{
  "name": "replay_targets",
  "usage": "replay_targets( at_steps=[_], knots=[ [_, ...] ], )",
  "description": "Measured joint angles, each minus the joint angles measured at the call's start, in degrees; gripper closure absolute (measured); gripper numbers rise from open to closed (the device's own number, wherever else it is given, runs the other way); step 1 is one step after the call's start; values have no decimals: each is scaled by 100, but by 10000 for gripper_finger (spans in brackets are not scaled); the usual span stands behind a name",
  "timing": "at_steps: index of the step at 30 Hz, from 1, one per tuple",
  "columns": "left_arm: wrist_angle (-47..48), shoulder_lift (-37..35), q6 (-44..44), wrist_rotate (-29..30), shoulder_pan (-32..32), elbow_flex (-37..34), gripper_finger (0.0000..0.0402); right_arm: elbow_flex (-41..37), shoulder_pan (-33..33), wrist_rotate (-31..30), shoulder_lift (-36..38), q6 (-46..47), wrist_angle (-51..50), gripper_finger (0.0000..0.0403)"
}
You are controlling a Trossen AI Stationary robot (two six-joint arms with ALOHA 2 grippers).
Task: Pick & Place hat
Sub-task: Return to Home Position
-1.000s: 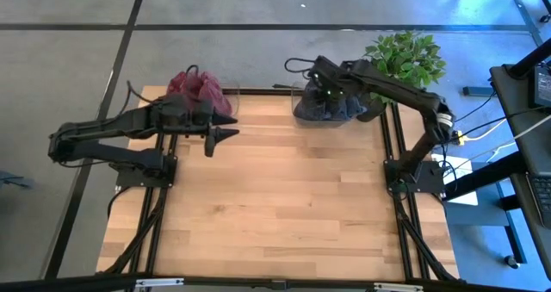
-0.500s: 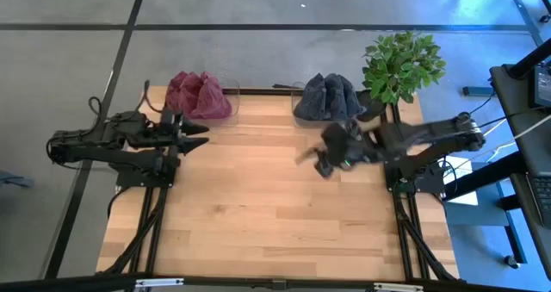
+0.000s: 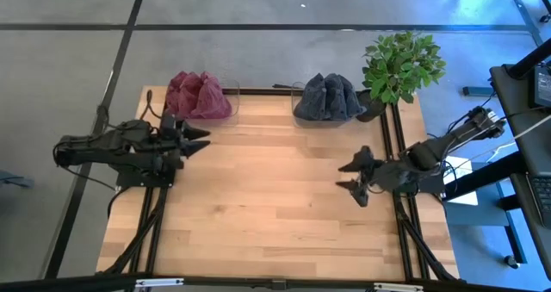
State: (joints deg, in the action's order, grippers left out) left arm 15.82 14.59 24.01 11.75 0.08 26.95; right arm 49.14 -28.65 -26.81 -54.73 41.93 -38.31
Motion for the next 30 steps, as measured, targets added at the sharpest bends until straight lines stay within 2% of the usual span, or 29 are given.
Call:
replay_targets(
  at_steps=[3,6,10,18,30],
  knots=[
    [-755,-3,-103,-307,16,-420,219,-890,118,732,406,-872,1660,164],
    [-1002,-71,-112,-389,92,-722,219,-1815,374,1377,860,-1397,3431,164],
    [-1078,-398,-191,-280,293,-994,219,-2790,777,2008,1406,-1647,4820,164],
    [-1164,-1439,-226,-278,517,-1544,219,-3879,1424,2394,2490,-1653,5631,164],
    [-1807,-1458,-76,-307,531,-2233,219,-4876,1727,2775,3807,-1827,6413,164]
  ],
)
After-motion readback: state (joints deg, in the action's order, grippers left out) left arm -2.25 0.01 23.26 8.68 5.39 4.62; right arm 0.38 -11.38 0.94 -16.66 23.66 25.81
